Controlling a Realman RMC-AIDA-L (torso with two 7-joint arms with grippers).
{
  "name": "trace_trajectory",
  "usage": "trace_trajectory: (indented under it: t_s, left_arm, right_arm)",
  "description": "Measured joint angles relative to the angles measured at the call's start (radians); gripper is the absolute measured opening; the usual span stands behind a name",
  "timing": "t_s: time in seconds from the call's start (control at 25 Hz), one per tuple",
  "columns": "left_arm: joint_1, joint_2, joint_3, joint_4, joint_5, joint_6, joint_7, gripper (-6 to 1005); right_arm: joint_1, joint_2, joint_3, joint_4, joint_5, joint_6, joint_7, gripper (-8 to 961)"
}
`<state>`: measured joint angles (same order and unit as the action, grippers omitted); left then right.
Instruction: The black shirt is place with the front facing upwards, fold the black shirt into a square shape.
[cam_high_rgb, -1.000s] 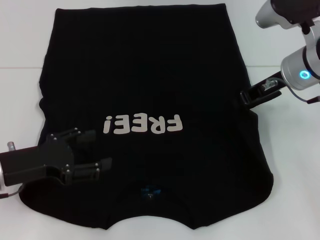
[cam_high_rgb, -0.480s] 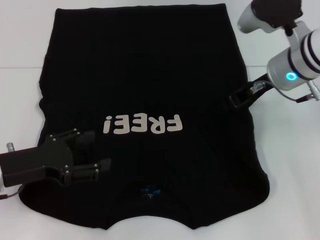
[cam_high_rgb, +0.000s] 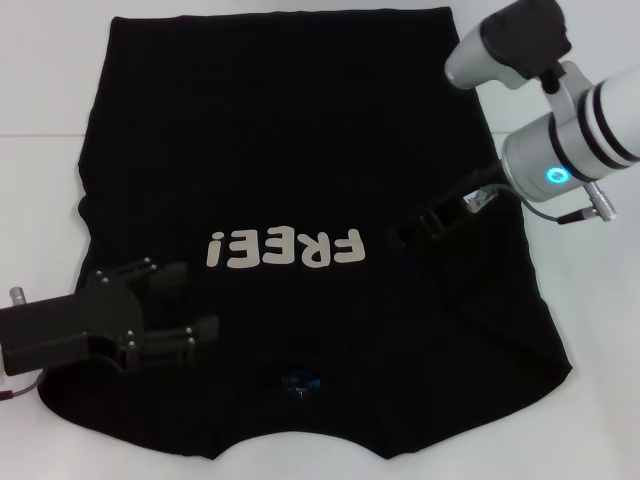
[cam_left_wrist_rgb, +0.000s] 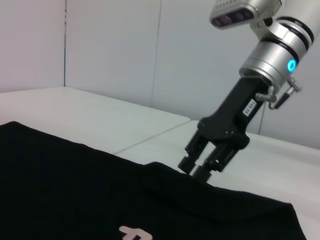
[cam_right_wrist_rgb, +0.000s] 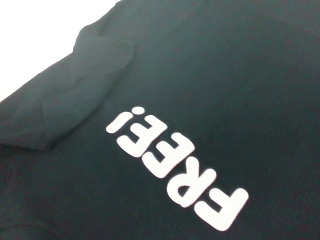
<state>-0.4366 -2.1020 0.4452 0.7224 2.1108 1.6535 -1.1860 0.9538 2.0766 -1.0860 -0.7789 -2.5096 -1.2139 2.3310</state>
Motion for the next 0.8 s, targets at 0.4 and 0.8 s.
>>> trace_trajectory:
  t_s: [0.4, 0.8]
  left_arm:
    - [-0.008, 0.031, -0.118, -0.032, -0.018, 0.032, -0.205, 873]
    - [-0.027, 0.166, -0.104, -0.044, 0.017, 0.098, -0.768, 873]
  right_arm:
    - [-0.246, -0.027, 0.228, -0.001, 0.394, -0.149, -0.375, 690]
    - [-0.522, -0.005, 0.364, 0.135, 0.659, -0.364, -1.039, 804]
